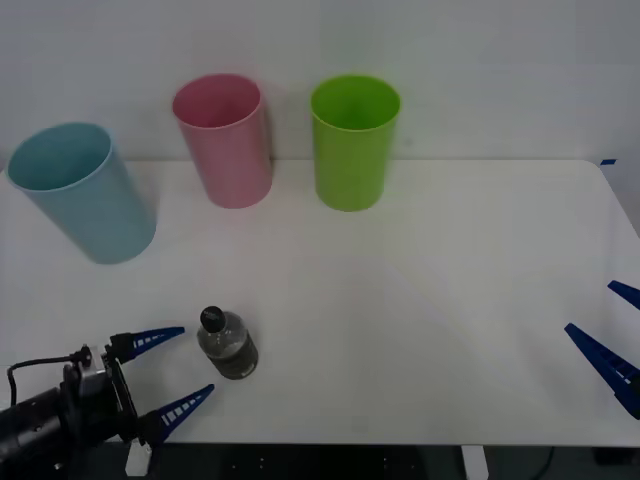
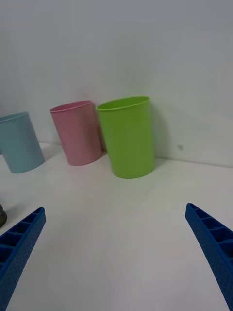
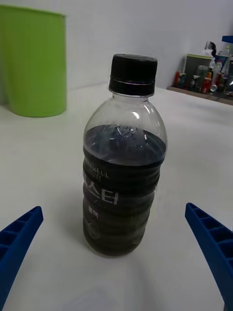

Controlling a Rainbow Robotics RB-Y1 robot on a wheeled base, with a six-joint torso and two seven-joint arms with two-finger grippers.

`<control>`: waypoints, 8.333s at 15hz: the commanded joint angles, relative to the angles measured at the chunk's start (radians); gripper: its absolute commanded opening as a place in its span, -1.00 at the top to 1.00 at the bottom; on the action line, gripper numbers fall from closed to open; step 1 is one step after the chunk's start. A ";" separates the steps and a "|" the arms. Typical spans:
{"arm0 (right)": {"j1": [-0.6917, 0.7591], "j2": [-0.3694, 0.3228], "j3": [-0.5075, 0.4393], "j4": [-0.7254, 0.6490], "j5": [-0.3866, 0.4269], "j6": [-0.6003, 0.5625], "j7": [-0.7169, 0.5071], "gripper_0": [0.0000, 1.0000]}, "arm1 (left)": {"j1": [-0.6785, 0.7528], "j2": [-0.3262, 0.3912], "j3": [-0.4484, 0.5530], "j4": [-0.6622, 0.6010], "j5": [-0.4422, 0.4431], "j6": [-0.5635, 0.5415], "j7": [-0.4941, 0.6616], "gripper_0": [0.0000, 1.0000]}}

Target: Grasp the object on the table and drop it into the matching bin: aluminum can to the light blue bin, PET bottle to the pink bin.

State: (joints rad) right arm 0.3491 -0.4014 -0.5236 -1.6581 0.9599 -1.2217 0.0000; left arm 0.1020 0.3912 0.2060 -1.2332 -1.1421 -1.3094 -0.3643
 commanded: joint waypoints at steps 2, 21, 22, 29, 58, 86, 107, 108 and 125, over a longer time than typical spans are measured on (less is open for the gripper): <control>0.000 0.000 0.000 0.000 0.000 0.000 0.000 -1.00 | -0.016 -0.038 0.001 0.000 -0.031 0.012 -0.001 -1.00; 0.000 0.000 0.000 0.000 0.000 0.000 0.000 -1.00 | -0.094 -0.126 0.000 0.047 -0.114 0.032 -0.015 0.50; 0.000 0.000 0.000 0.000 0.000 0.000 0.000 -1.00 | -0.094 -0.126 0.000 0.047 -0.114 0.030 -0.015 0.81; 0.000 0.000 0.000 0.000 0.000 0.000 0.000 -1.00 | -0.087 -0.124 0.006 0.047 -0.094 0.030 -0.012 1.00; 0.000 0.000 0.000 0.000 0.000 0.000 0.000 -1.00 | -0.022 -0.106 0.159 -0.402 0.199 0.351 0.390 1.00; 0.000 0.000 0.000 0.000 0.000 0.000 0.000 -1.00 | -0.673 -0.008 0.127 -0.117 -0.352 0.601 0.596 0.98; 0.000 0.000 0.000 0.000 0.000 0.000 0.000 -1.00 | -1.064 -0.086 0.078 0.382 -0.559 0.785 0.587 0.99; 0.000 0.000 0.000 0.000 0.000 0.000 0.000 -1.00 | -1.065 -0.089 0.076 0.382 -0.558 0.786 0.587 1.00; 0.000 0.000 0.000 0.000 0.000 0.000 0.000 -1.00 | -0.875 -0.081 0.070 0.195 -0.300 0.685 0.553 -1.00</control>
State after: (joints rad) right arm 0.3491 -0.4014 -0.5236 -1.6581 0.9599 -1.2217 0.0000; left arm -0.7963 0.3090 0.2762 -1.0131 -1.4592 -0.6178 0.1891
